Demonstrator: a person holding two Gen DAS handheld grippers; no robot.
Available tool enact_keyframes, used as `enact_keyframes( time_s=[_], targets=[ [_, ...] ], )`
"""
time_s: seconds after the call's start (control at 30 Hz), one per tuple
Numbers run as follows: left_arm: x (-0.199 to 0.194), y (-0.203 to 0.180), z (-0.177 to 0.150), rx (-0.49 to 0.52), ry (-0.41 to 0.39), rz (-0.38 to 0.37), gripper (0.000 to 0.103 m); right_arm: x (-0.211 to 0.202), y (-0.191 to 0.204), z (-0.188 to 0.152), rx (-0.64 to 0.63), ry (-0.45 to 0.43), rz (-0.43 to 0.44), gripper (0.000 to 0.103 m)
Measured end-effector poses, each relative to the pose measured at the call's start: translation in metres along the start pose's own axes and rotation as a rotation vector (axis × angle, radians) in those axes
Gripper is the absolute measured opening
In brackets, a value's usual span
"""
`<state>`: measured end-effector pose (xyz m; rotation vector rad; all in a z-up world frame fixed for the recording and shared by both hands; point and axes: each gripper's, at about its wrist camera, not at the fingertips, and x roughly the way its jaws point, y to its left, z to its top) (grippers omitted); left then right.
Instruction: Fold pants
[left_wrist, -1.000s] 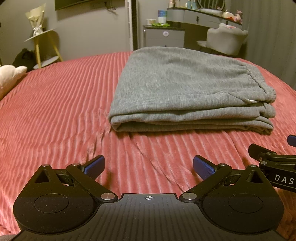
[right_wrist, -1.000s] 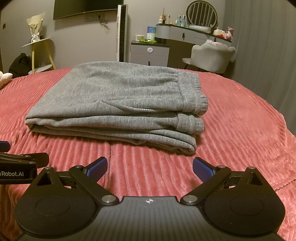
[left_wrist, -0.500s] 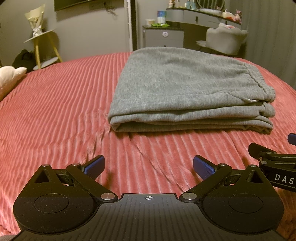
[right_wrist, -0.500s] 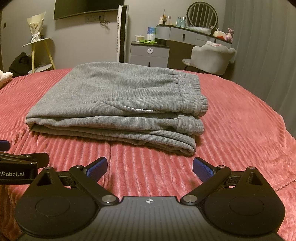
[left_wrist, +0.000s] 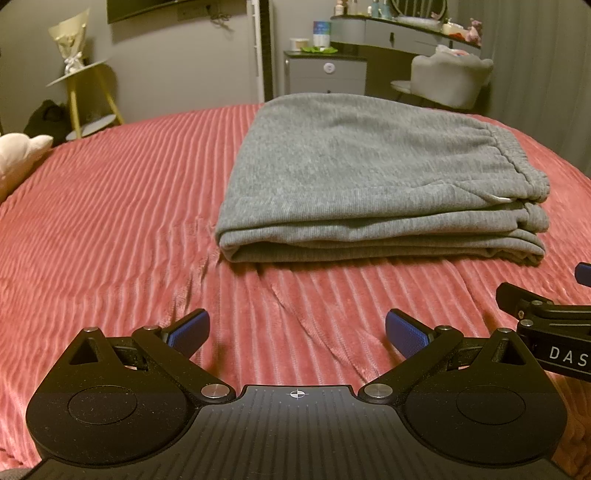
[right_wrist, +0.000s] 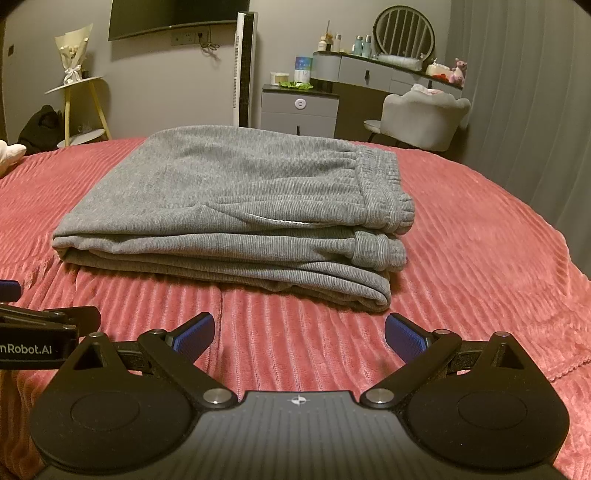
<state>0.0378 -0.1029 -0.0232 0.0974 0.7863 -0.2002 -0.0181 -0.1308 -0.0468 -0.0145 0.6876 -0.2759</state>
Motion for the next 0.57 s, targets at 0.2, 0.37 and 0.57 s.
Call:
enact_keyframes(
  time_s=[0.2,0.37,0.57],
  targets=[
    [-0.0002,-0.0002,0.0000,0.001,-0.001,0.000,0.103,-0.0004,0.0002,-0.0002,-0.003,-0.002,-0.002,0.099],
    [-0.0001,0.0001,-0.0003,0.000,0.000,0.000,0.103,-0.0004,0.0001,-0.0002,-0.003,-0.002,-0.002,0.099],
    [0.0004,0.0008,-0.0006,0.018,-0.005,-0.004,0.103,-0.0004,0.0002,0.0000,-0.004,-0.002,-0.002,0.099]
  ],
)
